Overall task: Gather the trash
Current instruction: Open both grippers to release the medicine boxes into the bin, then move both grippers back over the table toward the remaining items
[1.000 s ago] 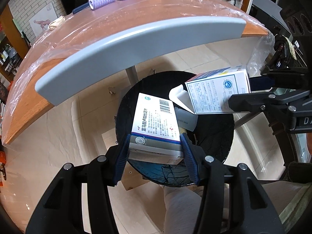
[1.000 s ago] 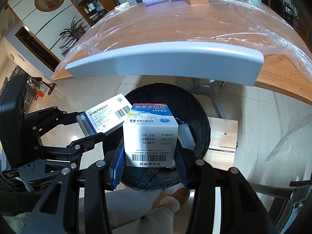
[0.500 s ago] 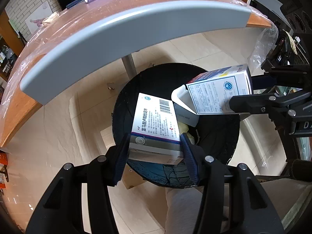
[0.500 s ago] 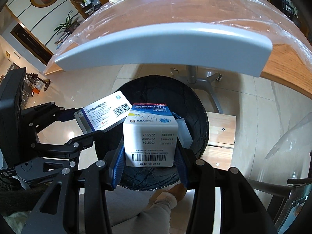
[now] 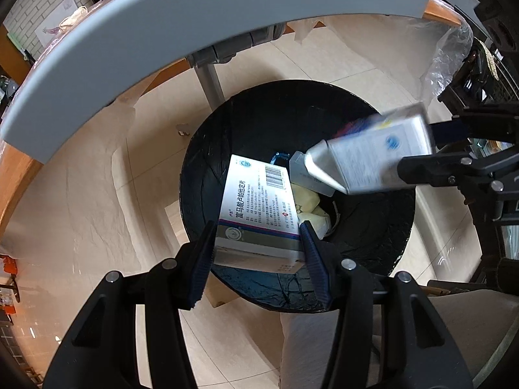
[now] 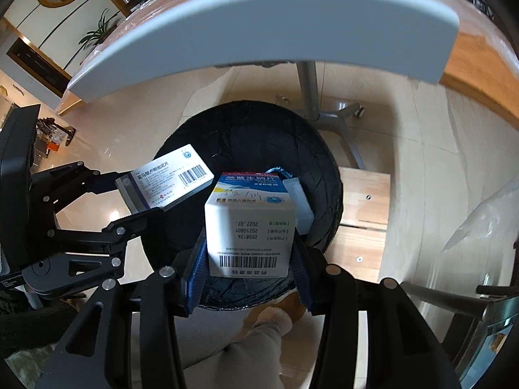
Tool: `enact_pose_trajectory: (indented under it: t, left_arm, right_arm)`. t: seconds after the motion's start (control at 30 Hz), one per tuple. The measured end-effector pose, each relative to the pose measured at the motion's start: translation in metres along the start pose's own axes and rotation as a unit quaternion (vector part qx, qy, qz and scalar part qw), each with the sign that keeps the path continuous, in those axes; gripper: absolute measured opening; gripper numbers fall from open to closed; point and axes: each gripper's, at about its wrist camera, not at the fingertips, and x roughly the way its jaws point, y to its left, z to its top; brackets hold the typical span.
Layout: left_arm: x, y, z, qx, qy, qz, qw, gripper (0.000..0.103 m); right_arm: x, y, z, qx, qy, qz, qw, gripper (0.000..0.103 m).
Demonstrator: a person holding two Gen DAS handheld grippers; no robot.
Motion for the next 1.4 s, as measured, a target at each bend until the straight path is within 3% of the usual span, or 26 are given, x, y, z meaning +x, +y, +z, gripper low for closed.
enact_pose_trajectory:
  t: [0.07,0.27,0.4,0.53,0.6,0.77,0.87,1.0,1.17,1.3,1.4]
  left_arm:
    - [-0.001,0.0,0.003,-0.004,-0.001,0.011,0.9999,0.067]
    - [-0.01,0.006,0.0,-0.013,-0.005,0.011,0.9998,0.068]
    - [-0.036,0.008,-0.005,-0.013,-0.032,0.005,0.9994,0.068]
    - [-0.083,0.011,-0.007,-0.014,-0.087,-0.016,0.996,0.074]
    - [-0.112,0.014,-0.005,-0.01,-0.131,-0.022,0.9911,0.087]
    - [-0.15,0.026,0.016,-0.01,-0.204,-0.004,0.9789,0.096]
    - [-0.159,0.041,0.033,-0.024,-0.228,0.027,0.9729,0.096]
    - [-0.151,0.08,0.063,-0.068,-0.226,0.067,0.9695,0.096]
    - [-0.14,0.138,0.096,-0.116,-0.22,0.078,0.9653,0.096]
    - [-0.12,0.182,0.13,-0.132,-0.212,0.115,0.9615,0.096]
    - [-0.104,0.212,0.153,-0.145,-0.203,0.118,0.9612,0.096]
  right_arm:
    - [-0.001,-0.003,0.0,0.01,-0.002,-0.004,1.0,0.068]
    - [-0.017,-0.009,-0.002,0.012,-0.019,-0.018,1.0,0.072]
    - [-0.052,0.003,-0.006,-0.018,-0.058,-0.032,0.998,0.077]
    - [-0.099,0.021,0.0,-0.065,-0.126,-0.036,0.989,0.089]
    - [-0.119,0.029,0.006,-0.081,-0.158,-0.039,0.983,0.091]
    - [-0.154,0.043,0.032,-0.101,-0.229,-0.039,0.967,0.099]
    - [-0.16,0.049,0.059,-0.105,-0.251,-0.026,0.962,0.099]
    - [-0.154,0.059,0.099,-0.099,-0.253,-0.009,0.962,0.099]
    - [-0.129,0.071,0.157,-0.101,-0.247,-0.023,0.963,0.099]
    - [-0.102,0.083,0.215,-0.108,-0.239,-0.033,0.964,0.099]
    - [-0.078,0.091,0.256,-0.12,-0.232,-0.048,0.964,0.099]
